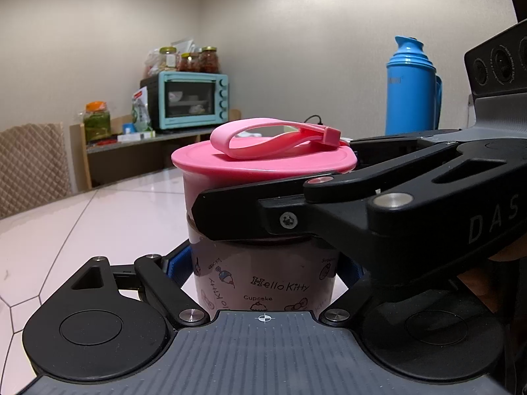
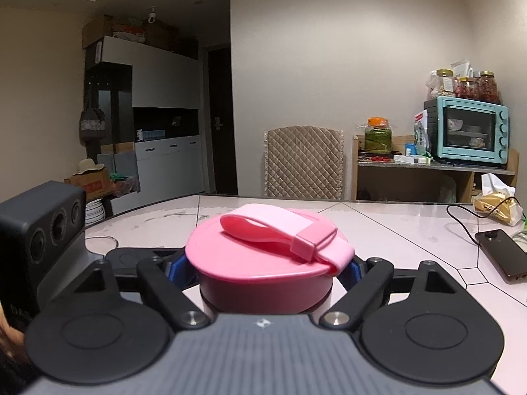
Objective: Unscrew bottle cap and pour
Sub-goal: 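Rotate the right tool back and twist the lid again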
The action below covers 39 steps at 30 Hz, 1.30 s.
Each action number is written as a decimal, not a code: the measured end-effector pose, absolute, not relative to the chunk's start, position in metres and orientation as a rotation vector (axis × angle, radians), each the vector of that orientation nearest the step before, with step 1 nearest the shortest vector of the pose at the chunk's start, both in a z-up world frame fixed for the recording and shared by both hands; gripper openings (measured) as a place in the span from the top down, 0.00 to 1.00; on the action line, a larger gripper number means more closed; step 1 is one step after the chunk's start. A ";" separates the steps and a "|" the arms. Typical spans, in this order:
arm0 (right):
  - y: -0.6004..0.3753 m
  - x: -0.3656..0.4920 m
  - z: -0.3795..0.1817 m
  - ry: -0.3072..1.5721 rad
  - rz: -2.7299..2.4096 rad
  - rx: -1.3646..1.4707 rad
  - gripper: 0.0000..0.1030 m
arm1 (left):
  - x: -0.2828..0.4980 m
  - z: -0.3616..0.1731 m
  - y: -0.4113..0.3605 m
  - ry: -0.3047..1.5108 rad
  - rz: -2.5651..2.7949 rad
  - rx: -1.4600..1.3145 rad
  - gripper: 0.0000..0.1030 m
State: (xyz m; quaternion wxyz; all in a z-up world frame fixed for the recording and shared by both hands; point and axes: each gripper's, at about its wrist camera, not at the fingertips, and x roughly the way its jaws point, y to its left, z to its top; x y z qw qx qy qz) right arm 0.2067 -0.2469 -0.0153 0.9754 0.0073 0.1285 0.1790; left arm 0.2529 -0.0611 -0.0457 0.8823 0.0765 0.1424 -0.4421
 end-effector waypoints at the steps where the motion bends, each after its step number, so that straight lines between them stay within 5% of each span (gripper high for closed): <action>1: -0.248 0.207 -0.015 0.260 0.373 0.010 0.17 | 0.253 -0.046 -0.061 0.296 -0.921 0.160 0.13; 32: -0.300 0.240 0.005 0.276 0.833 -0.104 0.16 | 0.248 -0.047 -0.061 0.297 -0.920 0.160 0.13; 39: -0.291 0.219 0.010 0.282 0.710 -0.068 0.06 | 0.247 -0.048 -0.063 0.296 -0.919 0.162 0.13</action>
